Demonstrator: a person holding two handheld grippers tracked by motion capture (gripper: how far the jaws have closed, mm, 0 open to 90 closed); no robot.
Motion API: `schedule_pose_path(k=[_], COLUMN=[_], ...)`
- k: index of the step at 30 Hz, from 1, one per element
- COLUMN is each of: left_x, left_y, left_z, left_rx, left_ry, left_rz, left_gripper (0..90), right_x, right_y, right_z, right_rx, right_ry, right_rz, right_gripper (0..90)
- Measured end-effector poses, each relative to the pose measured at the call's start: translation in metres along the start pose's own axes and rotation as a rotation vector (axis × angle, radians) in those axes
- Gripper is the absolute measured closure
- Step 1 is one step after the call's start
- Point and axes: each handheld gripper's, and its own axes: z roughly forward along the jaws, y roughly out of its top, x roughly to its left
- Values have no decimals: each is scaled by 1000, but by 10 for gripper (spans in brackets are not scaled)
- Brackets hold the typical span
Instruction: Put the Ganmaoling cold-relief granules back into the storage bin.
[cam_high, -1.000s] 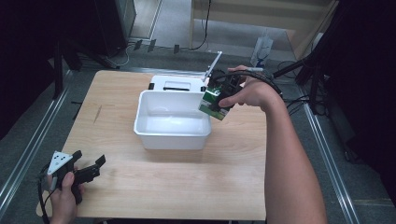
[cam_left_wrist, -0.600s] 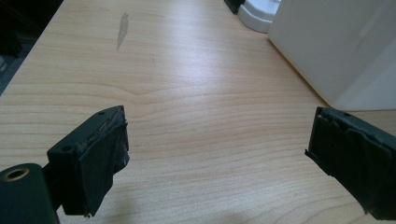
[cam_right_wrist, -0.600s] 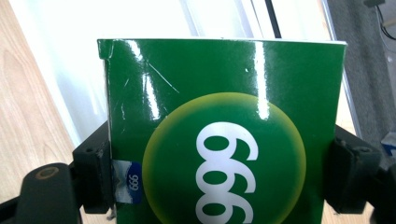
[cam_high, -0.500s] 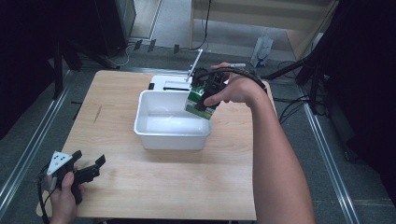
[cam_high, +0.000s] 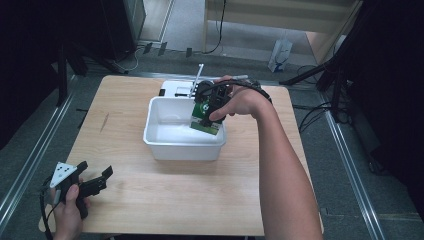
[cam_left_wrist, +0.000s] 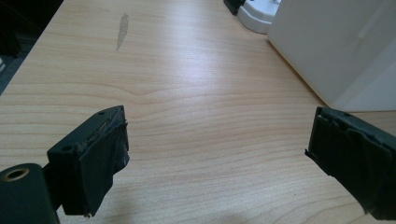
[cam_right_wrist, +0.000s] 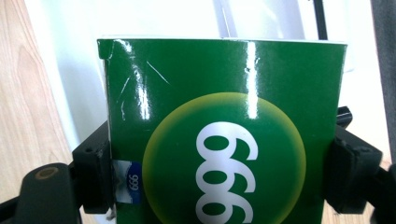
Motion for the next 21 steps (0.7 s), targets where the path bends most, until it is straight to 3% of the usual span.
schedule_pose_path(k=[4, 6, 7, 8, 11, 18, 21], left_x=[0, 0, 0, 0, 0, 0, 0], left_y=[0, 0, 0, 0, 0, 0, 0], left_z=[0, 0, 0, 0, 0, 0, 0], left_rx=[-1, -2, 0, 0, -5, -4, -7], left_ry=[0, 1, 1, 1, 1, 2, 1], left_rz=[-1, -3, -2, -2, -4, -2, -5], left_gripper=[56, 56, 56, 56, 56, 56, 56], right_x=[0, 3, 6, 6, 8, 7, 8], right_y=[-6, -9, -12, -12, -16, -18, -18], right_z=[10, 16, 22, 22, 31, 43, 52], right_rx=[-25, -23, -22, -22, -32, -40, -12], right_ry=[10, 4, 11, 11, 21, 30, 41], right_rz=[-42, -86, -131, -131, -193, -190, -178], right_gripper=[164, 163, 162, 162, 162, 161, 160])
